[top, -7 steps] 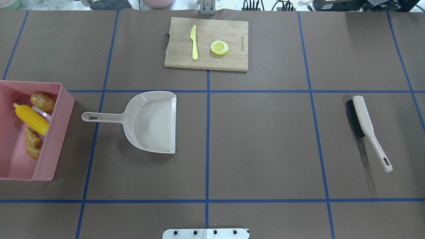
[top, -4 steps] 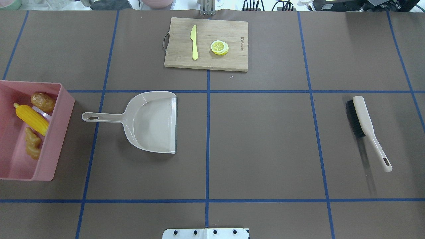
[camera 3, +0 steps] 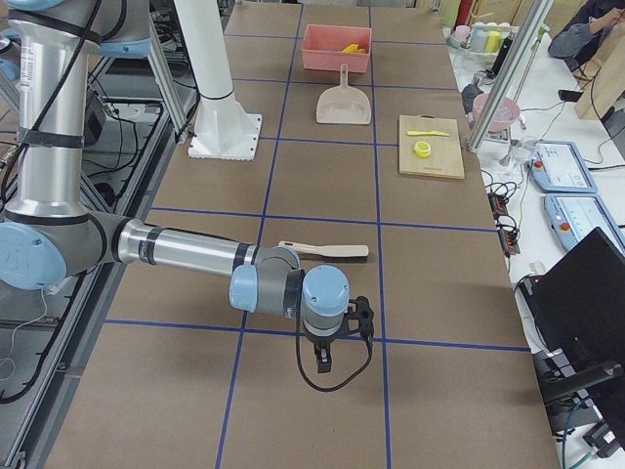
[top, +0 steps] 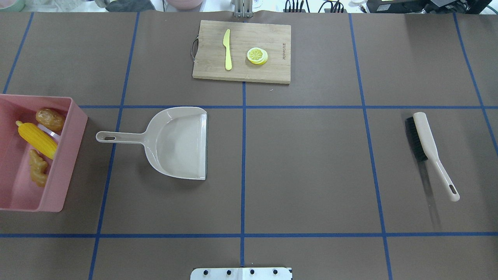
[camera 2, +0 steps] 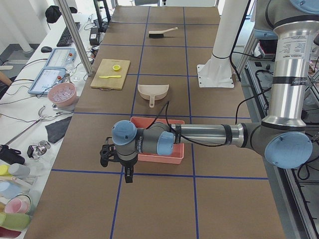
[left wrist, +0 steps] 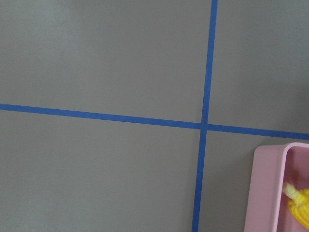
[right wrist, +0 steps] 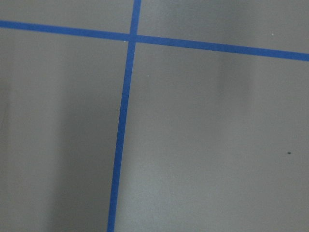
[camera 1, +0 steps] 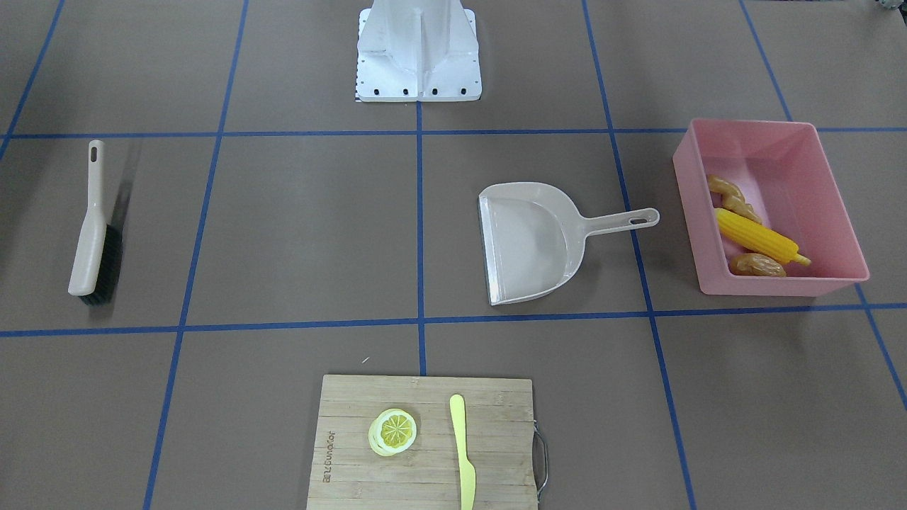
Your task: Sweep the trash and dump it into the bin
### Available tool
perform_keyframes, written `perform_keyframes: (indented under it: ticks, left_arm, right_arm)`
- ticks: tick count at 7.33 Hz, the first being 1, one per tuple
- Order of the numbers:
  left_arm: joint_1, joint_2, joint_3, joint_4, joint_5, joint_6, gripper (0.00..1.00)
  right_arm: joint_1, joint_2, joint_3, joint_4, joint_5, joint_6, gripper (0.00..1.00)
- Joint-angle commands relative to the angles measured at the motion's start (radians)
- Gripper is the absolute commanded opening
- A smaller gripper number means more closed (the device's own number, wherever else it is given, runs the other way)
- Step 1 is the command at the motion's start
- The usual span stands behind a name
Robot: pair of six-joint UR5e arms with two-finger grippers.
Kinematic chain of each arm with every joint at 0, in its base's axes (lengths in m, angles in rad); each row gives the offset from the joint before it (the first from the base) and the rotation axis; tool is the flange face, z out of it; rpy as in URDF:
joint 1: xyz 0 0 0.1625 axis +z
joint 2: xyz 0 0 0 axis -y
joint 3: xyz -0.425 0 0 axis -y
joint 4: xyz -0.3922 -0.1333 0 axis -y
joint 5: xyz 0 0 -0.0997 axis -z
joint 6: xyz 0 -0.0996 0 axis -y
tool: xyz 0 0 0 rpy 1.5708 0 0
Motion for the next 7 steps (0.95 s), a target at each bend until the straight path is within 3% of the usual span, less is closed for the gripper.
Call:
perform_keyframes:
  ticks: [1,7]
  left_arm:
    - [0.024,-0.002,-0.002,-0.001,0.0,-0.017,0.99]
    - [0.045,0.006,-0.037,-0.083,0.001,-0.022,0.99]
  right_arm:
    - [0.002,0.007,0.036,0.003,-0.007,0.181,1.0]
    - [0.002,-0.004,0.044,0.045,-0.039,0.139,1.0]
